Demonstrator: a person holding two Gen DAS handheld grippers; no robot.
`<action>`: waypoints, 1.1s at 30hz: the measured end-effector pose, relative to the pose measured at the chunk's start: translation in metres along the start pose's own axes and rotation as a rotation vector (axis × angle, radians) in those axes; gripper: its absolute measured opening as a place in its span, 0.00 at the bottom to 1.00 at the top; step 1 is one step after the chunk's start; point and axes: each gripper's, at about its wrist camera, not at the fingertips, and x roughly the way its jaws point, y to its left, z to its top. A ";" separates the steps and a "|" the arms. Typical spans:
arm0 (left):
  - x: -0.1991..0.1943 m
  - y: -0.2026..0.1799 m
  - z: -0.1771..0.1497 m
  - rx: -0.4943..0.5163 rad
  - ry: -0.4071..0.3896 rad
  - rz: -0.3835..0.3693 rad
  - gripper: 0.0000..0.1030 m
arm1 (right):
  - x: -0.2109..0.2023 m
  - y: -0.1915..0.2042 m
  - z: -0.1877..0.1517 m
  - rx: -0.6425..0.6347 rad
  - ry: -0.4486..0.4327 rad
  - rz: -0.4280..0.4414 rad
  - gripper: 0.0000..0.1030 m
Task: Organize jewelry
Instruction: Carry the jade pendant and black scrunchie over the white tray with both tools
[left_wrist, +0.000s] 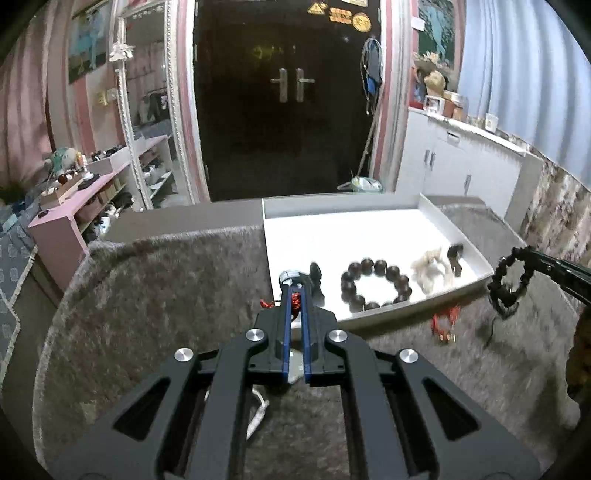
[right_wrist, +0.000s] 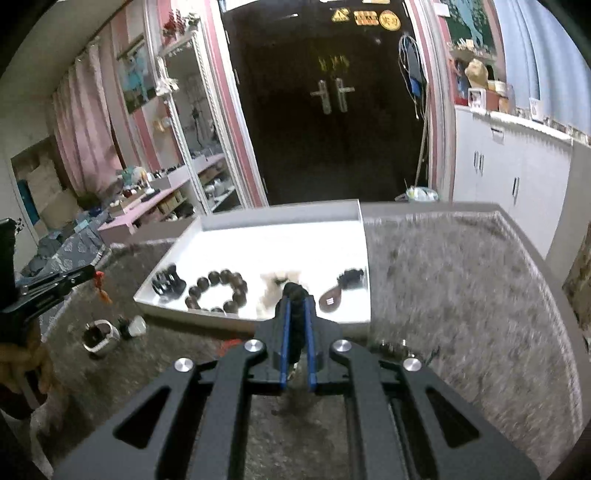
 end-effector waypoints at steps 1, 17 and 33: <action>-0.001 0.000 0.007 -0.004 -0.012 0.003 0.02 | -0.001 0.001 0.006 -0.005 -0.008 0.002 0.07; 0.057 -0.046 0.055 0.002 0.008 -0.044 0.02 | 0.048 0.015 0.051 -0.041 0.021 -0.031 0.07; 0.143 -0.045 0.064 -0.039 0.070 -0.054 0.02 | 0.142 0.028 0.073 -0.002 0.084 0.011 0.07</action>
